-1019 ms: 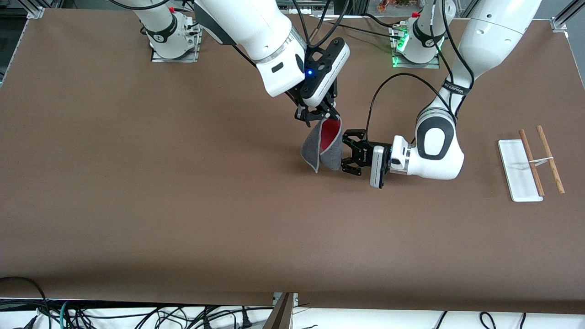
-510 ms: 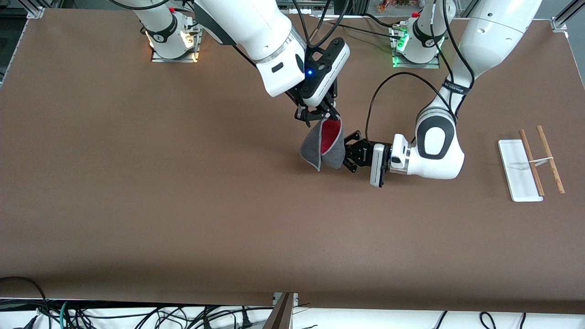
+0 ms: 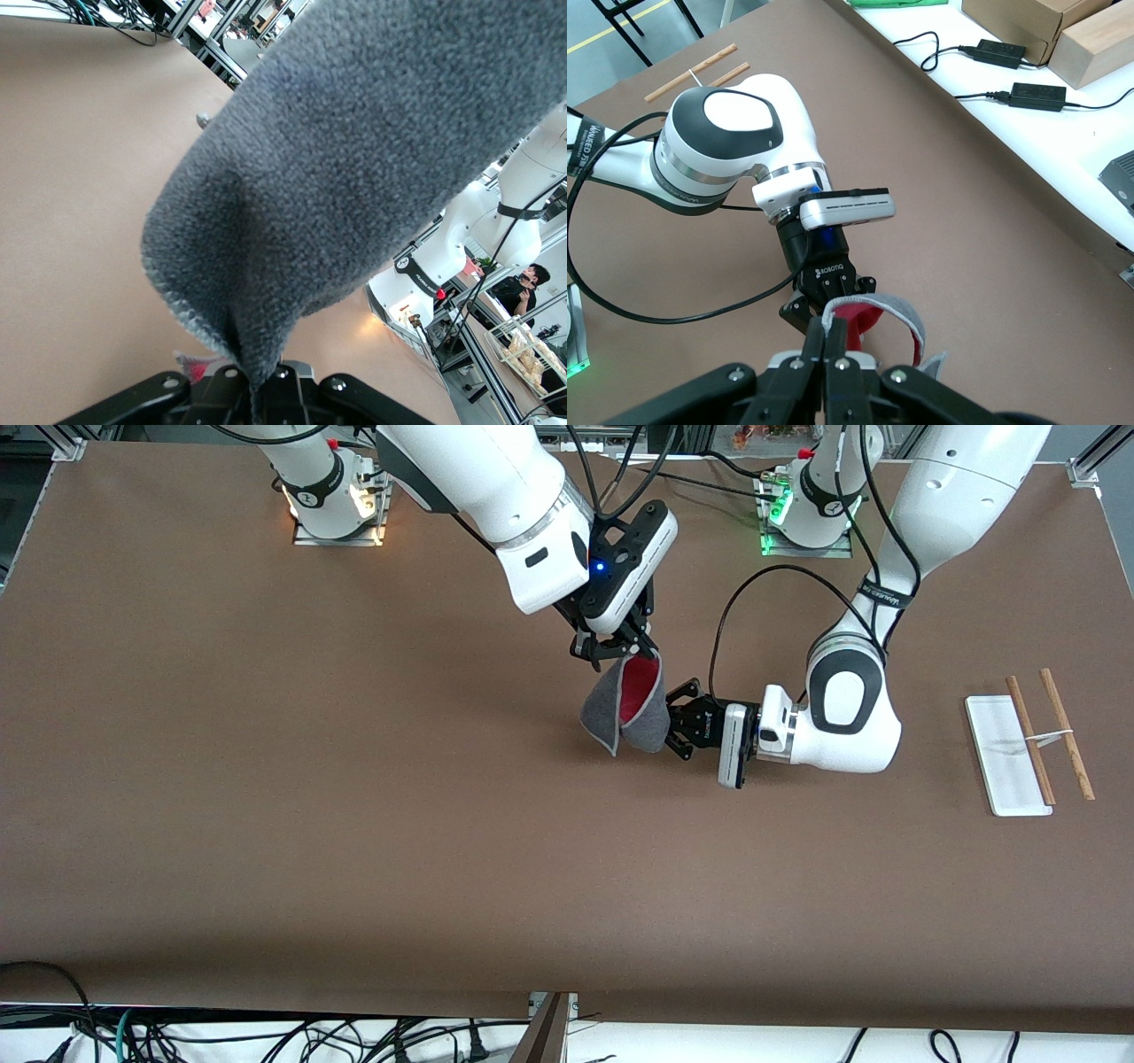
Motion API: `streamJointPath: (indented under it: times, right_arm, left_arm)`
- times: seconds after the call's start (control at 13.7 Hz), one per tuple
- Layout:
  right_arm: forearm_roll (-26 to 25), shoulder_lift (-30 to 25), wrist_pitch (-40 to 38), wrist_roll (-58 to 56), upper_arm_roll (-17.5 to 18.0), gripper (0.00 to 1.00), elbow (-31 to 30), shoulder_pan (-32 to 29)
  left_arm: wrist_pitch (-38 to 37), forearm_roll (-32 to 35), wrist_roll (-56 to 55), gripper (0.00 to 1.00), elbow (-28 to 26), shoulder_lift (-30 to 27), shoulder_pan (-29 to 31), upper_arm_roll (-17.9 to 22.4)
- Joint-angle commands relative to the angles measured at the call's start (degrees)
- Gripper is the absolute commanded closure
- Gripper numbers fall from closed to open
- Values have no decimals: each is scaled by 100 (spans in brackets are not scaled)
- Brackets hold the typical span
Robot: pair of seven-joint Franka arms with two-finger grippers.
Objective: Pass towel and hang on rack
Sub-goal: 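Close the left gripper on the hanging towel's edge, then open the right gripper and release the towel to the left gripper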
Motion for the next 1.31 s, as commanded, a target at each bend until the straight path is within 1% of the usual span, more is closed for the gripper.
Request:
streamJointPath:
  times: [0.0,0.29,0.51,0.66,0.73,0.8,0.87,1.02,1.16,1.24]
  right_arm:
    - [50,-13,-154,118,51,0,45,-63]
    - [58,-13,-593,127,34,0,45,-265]
    - [111,-13,-647,232,8,0,45,-266]
    - [76,-74,-1005,250,-28,0,45,-327]
    - [67,-83,-1260,250,-80,0,45,-449]
    - [85,-109,-1471,232,-141,0,45,-589]
    - [102,-127,-1699,206,-281,0,36,-739]
    - [59,-214,-2244,162,-615,0,19,-845]
    - [41,-363,-2684,162,-774,0,-69,-1073]
    - [32,-503,-2790,171,-801,0,-261,-1231]
  left_arm:
    - [-83,-154,156,100,-62,-105,88,-53]
    - [-214,-102,-177,100,-62,-324,105,-36]
    - [-364,-57,-441,100,-53,-438,149,-18]
    - [-452,4,-556,100,-44,-500,202,26]
    - [-461,239,-696,100,17,-544,237,26]
    - [-461,633,-810,100,209,-544,333,17]
    - [-505,1098,-863,100,419,-544,369,17]
    - [-689,1768,-864,100,745,-527,500,26]
    - [-1039,2348,-864,100,1018,-500,746,35]
    - [-1320,2612,-864,100,1202,-457,938,35]
